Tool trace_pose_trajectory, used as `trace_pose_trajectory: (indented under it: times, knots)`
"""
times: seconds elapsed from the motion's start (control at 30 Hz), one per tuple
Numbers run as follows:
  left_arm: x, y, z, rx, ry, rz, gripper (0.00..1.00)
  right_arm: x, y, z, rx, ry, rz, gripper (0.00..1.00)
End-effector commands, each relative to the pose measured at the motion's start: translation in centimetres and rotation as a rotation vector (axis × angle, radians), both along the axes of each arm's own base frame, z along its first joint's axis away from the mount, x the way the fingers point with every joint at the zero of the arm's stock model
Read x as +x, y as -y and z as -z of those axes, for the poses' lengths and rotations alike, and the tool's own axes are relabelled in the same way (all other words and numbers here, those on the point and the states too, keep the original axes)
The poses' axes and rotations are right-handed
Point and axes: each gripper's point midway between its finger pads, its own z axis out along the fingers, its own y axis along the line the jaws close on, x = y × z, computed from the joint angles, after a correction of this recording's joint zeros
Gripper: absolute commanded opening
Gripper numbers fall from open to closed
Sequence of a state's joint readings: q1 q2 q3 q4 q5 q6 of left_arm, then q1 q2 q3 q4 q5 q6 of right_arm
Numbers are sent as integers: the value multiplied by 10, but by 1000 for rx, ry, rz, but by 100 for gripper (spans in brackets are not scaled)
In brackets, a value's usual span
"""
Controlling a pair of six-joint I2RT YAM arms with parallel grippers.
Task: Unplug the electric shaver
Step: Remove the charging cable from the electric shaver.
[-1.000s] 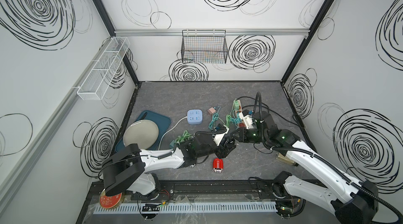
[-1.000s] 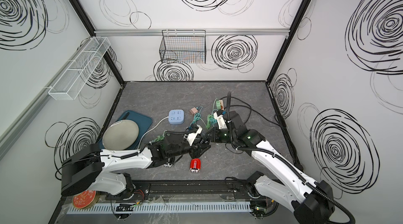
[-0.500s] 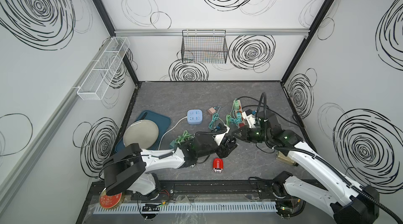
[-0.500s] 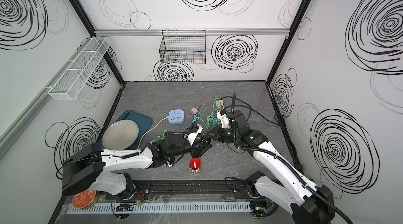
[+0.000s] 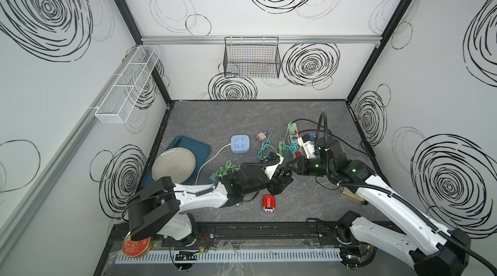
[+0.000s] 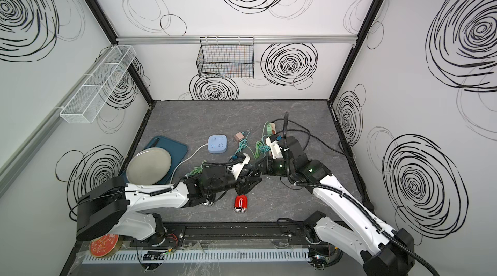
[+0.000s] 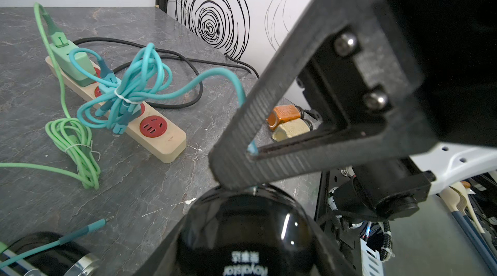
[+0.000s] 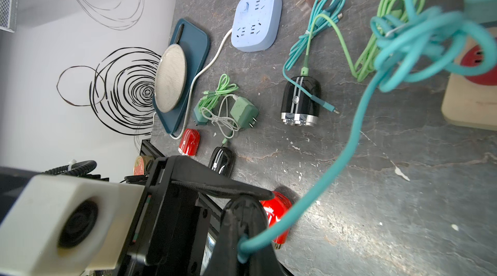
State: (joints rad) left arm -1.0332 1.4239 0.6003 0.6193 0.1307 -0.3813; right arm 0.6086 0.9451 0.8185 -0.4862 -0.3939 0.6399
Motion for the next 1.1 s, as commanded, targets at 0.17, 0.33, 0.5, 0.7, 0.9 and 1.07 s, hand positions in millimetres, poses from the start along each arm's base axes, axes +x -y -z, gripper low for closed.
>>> trace_pose_trajectory:
  times: [0.17,0.33,0.5,0.7,0.9,1.07]
  knots:
    - [-16,-38,89,276,-163,-30,26,33,12,-48,182,92,144,4]
    - [-18,-39,90,275,-163,-29,26,36,18,-43,112,92,147,4]
    - [-18,-40,90,278,-166,-32,26,36,19,-43,12,176,134,4]
    - [-18,-38,91,280,-168,-30,26,32,10,-48,-49,273,122,4]
    - [-18,-37,90,273,-171,-30,26,30,3,-44,-11,257,113,4]
    - [-18,-32,72,243,-184,-65,26,29,14,-13,-102,169,126,5]
